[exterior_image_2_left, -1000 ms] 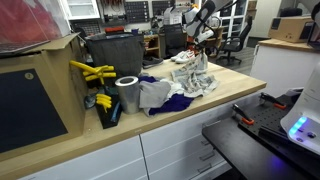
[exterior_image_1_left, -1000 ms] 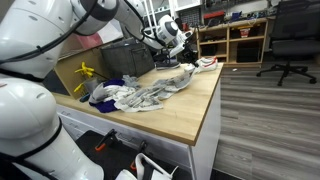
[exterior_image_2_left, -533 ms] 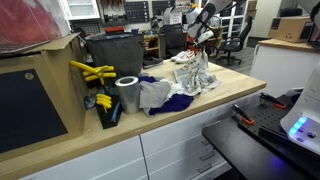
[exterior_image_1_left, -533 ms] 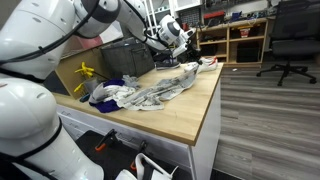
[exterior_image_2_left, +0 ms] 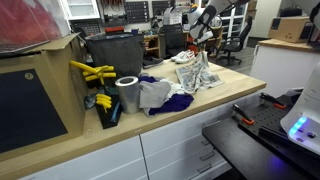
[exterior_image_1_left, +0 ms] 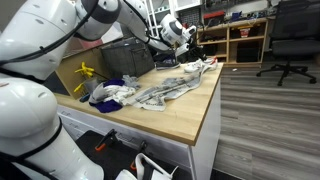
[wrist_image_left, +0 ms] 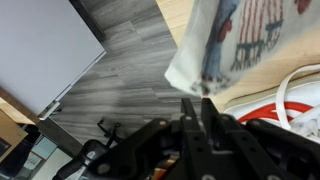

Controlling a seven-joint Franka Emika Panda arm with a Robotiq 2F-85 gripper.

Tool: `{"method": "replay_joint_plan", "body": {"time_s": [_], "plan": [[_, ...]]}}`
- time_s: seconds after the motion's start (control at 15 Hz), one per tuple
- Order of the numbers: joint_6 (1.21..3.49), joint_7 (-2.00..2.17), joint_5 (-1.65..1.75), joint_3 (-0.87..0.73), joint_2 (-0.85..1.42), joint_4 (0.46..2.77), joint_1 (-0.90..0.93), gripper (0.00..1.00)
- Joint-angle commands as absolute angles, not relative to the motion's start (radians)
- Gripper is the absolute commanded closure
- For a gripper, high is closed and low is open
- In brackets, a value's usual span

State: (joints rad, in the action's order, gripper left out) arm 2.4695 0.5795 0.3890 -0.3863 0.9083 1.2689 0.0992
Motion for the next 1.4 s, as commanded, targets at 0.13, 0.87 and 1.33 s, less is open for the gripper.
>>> {"method": "replay_joint_plan", "body": {"time_s": [0.13, 0.87, 1.33], "plan": [[2.43, 0.595, 0.345, -0.355, 0.853, 1.313, 0.128, 0.36], [2.169, 0.332, 0.128, -0.094, 0.583, 1.706, 0.096, 0.0], [1.982, 0.06, 0.124, -0.024, 0.45, 1.92, 0.05, 0.0]]}}
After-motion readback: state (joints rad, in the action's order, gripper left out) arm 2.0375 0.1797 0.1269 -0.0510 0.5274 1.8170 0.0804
